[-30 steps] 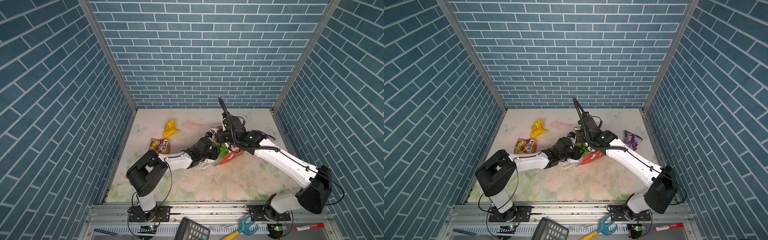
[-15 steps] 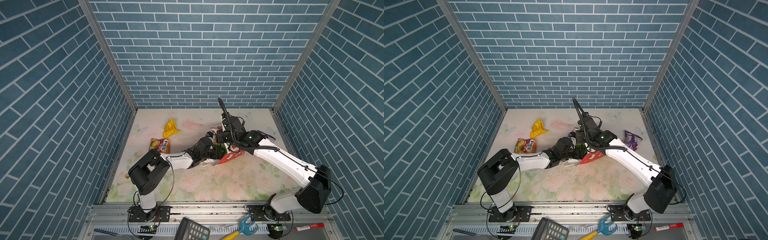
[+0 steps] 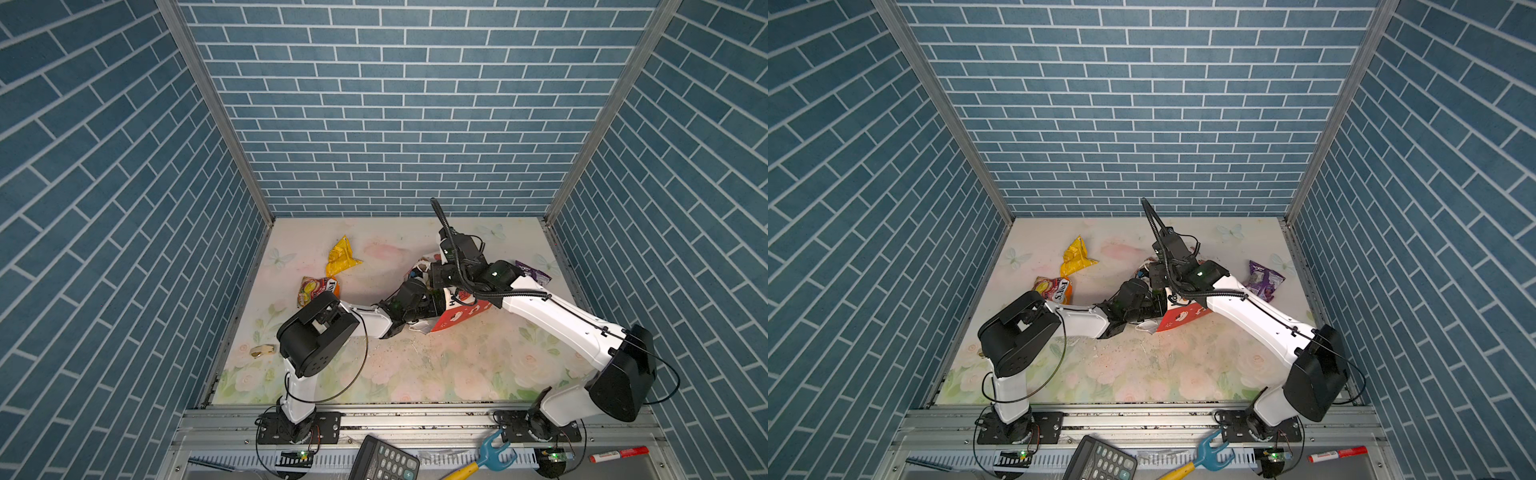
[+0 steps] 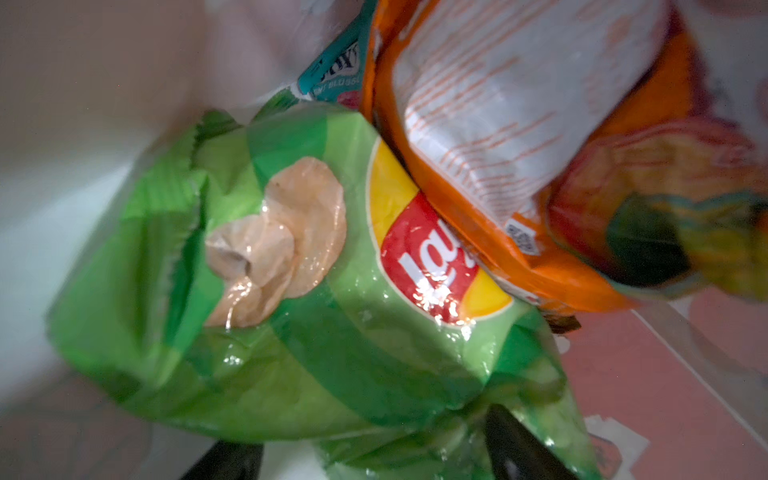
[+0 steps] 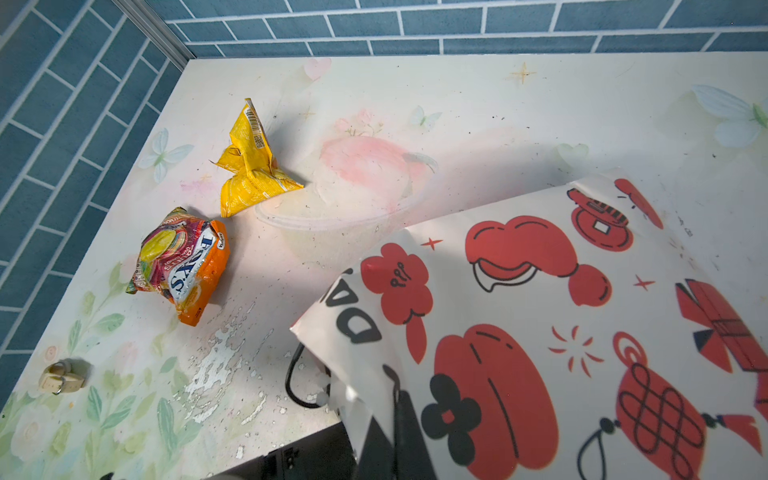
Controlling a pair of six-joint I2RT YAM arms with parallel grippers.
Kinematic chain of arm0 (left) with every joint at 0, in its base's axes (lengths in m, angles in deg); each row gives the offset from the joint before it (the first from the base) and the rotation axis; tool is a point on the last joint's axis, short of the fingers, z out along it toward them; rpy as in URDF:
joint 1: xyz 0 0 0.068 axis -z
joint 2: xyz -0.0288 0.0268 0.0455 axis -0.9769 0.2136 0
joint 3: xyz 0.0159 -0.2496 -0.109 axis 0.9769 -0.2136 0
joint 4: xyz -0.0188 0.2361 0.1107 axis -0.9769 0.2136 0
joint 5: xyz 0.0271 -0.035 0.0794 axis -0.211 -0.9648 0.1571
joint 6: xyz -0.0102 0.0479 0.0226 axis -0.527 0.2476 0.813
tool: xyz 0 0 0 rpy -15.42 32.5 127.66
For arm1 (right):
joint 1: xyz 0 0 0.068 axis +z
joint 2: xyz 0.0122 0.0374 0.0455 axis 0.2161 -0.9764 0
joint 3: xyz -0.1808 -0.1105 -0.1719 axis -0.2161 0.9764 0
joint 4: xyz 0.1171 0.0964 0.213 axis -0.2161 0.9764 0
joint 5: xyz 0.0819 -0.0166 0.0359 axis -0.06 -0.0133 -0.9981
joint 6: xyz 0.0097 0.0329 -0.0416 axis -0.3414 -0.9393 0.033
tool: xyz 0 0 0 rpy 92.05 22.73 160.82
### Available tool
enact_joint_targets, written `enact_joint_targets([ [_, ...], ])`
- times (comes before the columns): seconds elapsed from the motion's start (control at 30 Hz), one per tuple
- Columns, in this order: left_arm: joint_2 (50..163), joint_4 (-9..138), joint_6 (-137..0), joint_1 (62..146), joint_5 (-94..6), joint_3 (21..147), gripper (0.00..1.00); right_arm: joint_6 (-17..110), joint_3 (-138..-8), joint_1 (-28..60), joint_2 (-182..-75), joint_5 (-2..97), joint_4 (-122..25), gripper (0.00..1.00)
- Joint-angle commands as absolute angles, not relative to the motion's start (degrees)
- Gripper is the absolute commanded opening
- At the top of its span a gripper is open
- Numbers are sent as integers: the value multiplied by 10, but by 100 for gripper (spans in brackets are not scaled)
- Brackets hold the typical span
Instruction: Take the snacks out of the paper bag
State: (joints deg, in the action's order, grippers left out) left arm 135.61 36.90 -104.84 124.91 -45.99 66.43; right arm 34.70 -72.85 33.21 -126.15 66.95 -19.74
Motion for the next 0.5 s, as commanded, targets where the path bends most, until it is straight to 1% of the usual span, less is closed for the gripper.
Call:
enact_joint_targets([
  [0.0, 1395, 359, -1079, 1244, -451, 671, 63, 344, -736, 330, -1261, 674, -217, 0],
  [0.03, 1401, 351, -1083, 1244, -451, 670, 51, 345, -738, 331, -1261, 676, -215, 0],
  [0.07, 1405, 343, -1085, 1243, -452, 668, 42, 345, -737, 330, -1260, 679, -214, 0],
  [0.1, 1407, 334, -1088, 1241, -456, 666, 29, 346, -737, 330, -1258, 681, -214, 0],
  [0.13, 1406, 330, -1088, 1239, -459, 666, 21, 346, -735, 330, -1256, 683, -213, 0],
  [0.2, 1398, 338, -1082, 1239, -457, 664, 16, 346, -730, 330, -1253, 686, -214, 0],
  [0.3, 1373, 359, -1063, 1239, -439, 657, 3, 345, -725, 329, -1251, 688, -210, 0],
  [0.4, 1346, 380, -1041, 1239, -420, 650, 0, 345, -723, 330, -1250, 691, -210, 0],
  [0.47, 1331, 392, -1029, 1239, -415, 647, 0, 345, -724, 329, -1250, 691, -210, 0],
])
